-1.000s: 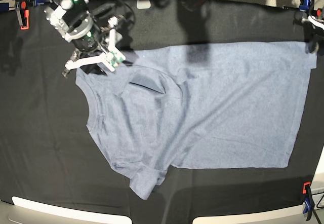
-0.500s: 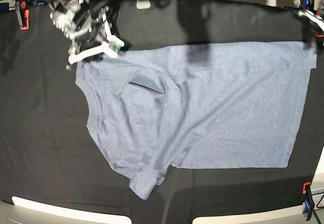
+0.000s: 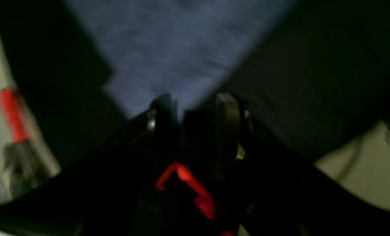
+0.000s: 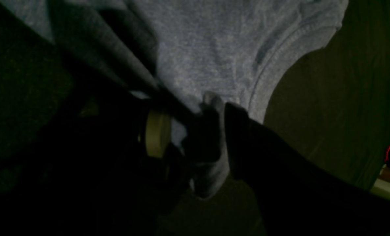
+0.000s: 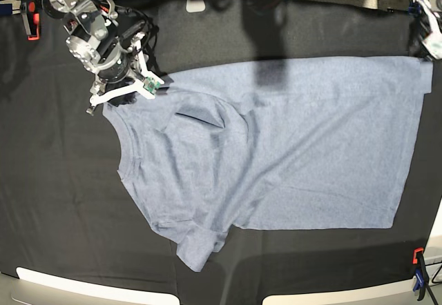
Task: Layout the t-shirt on the table in an organized manner, then fold the t-shirt properly
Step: 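Move the right gripper to the shirt's sleeve and hem corner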
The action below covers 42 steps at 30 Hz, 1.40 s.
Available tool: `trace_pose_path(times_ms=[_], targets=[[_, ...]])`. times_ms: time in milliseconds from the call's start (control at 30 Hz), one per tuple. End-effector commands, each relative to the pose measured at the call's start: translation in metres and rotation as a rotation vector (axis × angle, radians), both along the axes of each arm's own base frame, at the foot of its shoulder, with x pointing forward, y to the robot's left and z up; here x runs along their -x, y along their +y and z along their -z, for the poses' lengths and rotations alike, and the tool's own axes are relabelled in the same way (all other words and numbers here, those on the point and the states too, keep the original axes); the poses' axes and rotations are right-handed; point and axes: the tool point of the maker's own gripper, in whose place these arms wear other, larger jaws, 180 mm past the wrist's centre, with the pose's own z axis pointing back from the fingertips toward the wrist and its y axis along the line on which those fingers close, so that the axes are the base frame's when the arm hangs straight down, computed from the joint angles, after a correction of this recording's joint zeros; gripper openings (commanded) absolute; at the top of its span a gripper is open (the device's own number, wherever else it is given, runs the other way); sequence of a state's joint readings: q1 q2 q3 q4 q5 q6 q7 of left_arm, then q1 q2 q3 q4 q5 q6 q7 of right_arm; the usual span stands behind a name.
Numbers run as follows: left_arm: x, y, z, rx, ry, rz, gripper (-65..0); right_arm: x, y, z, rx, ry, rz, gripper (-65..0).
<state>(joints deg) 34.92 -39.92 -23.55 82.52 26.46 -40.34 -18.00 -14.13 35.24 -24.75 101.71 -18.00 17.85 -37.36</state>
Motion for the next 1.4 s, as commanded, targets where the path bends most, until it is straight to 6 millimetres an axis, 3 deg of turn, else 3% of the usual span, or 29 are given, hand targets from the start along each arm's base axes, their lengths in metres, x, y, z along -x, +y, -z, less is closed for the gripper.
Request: trace_pose_path(times_ms=[0,100,200,433,500,567,633,667,767,900,1000,1200,1367], targets=[[-0.002,-0.002,-0.002,-0.023,0.002,0.051,-44.8,-0.001,-0.008,-0.002,0.028,0.005,0.004,-40.2],[-0.004,0.005,0.012,-0.171,-0.002,0.088,-44.8,0.000,-0.009,-0.001,0.032,0.007,0.007,-40.2],[-0.014,0.015,0.014,-0.278,-0.052,0.067,-44.8,0.000,-0.010,-0.001,0.035,0.008,0.009,-40.2],[-0.036,0.019,0.006,-0.306,-0.108,0.055,-45.7,0.000,-0.011,-0.001,0.040,0.010,0.012,-40.2],[-0.037,0.020,0.005,-0.308,-0.109,0.057,-51.3,0.001,-0.013,-0.001,0.050,0.014,0.022,-40.9],[-0.036,0.020,0.005,-0.308,-0.108,0.057,-58.6,0.000,-0.014,-0.001,0.055,0.009,0.022,-47.9],[-0.036,0.019,0.005,-0.301,-0.107,0.053,-64.8,-0.004,-0.018,-0.005,0.076,-0.021,0.032,-59.1],[-0.035,0.018,0.005,-0.285,-0.108,0.042,-65.0,-0.009,-0.022,-0.009,0.090,-0.054,0.051,-65.0],[-0.034,0.015,0.004,-0.234,-0.108,0.002,-65.0,-0.014,-0.032,-0.022,0.134,-0.127,0.075,-65.0],[-0.023,0.014,0.008,-0.202,-0.079,-0.030,-65.0,0.007,-0.032,-0.038,0.151,-0.121,0.013,-65.0],[-0.009,0.013,0.013,-0.180,-0.047,-0.043,-65.0,0.027,-0.042,-0.043,0.204,-0.085,0.009,-65.0],[0.032,0.008,0.024,-0.160,0.042,-0.030,-65.0,0.054,-0.062,-0.043,0.316,-0.044,-0.014,-65.0],[0.070,0.001,0.025,-0.171,0.128,0.017,-65.0,0.077,-0.067,-0.038,0.329,-0.001,-0.019,-65.0]])
